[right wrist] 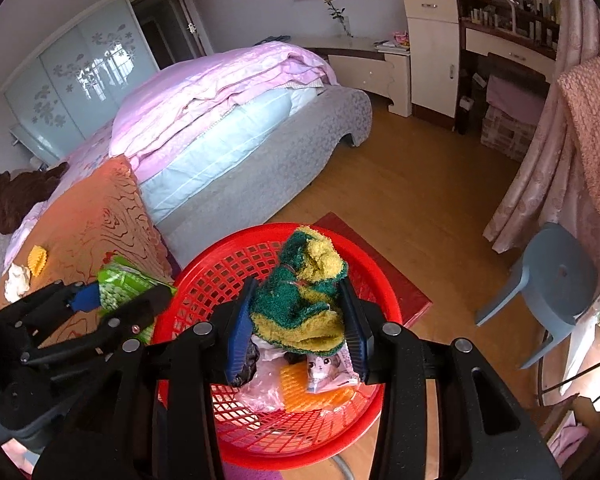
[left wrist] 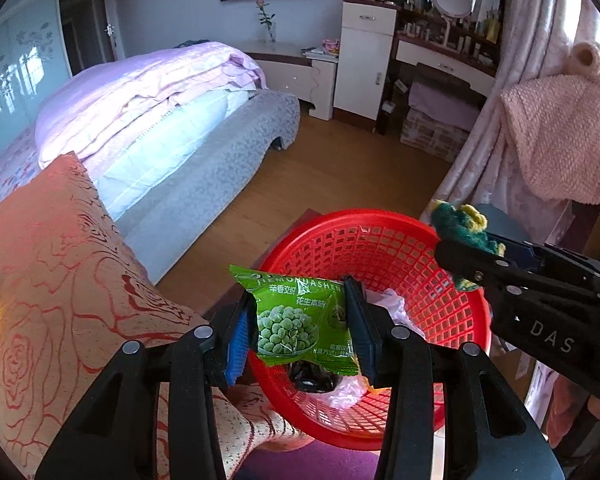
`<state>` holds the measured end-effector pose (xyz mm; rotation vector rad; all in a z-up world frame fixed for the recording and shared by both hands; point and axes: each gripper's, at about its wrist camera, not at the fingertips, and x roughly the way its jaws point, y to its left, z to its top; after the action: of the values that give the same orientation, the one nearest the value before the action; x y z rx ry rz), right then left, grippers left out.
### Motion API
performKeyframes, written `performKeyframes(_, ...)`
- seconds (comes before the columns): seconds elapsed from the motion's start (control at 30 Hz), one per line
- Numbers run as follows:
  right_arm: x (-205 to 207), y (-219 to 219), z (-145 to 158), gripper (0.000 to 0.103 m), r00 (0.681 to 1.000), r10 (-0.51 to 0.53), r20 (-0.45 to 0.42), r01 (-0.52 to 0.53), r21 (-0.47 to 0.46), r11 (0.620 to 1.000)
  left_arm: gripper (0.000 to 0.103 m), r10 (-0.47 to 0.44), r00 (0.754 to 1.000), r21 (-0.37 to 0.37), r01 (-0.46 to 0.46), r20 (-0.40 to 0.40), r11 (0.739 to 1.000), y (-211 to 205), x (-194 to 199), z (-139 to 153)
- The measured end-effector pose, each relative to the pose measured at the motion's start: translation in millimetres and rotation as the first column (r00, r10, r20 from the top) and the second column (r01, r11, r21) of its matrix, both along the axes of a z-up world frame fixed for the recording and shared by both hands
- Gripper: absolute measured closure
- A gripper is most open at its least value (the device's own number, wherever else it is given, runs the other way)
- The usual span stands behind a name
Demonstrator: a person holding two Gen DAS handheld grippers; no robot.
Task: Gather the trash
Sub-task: 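Open both tools to drop the packet and scrubber into the basket, then move both tools back over the white cloth and yellow foam net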
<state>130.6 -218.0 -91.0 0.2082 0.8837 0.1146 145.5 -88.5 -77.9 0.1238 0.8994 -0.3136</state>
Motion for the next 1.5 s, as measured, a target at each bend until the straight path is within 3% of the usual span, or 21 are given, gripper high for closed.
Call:
performKeyframes(0.23, -0.9, -2.7, 1.3, 0.051, 1.0, -0.019, 0.006, 0.019, 0.012, 1.0, 0.039, 0.021, 1.0, -0.011, -0.021, 0.023, 1.0, 5.2, -2.9, 5.7)
performKeyframes(0.47, -4.4, -4.2, 7.3, 0.045, 0.999, -0.039, 0.031, 0.039, 0.006, 0.999, 0.033, 0.056, 0.997, -0.014, -0.055, 0.055, 0.998, 17.1, -9.1, 14.3)
performKeyframes(1.07, -17.2, 18.6, 25.8, 0.041, 0.992, 0.02, 0.128, -0.015, -0.042, 0.999, 0.028, 0.197, 0.961, -0.005, -0.2, 0.195, 0.98, 60.0, -36.4, 51.9)
performKeyframes(1.5, -26.5, 50.2, 32.8, 0.036, 0.979, 0.102, 0.178, -0.092, -0.065, 0.994, 0.027, 0.326, 0.913, -0.006, -0.335, 0.245, 0.942, 111.7, -54.4, 68.9)
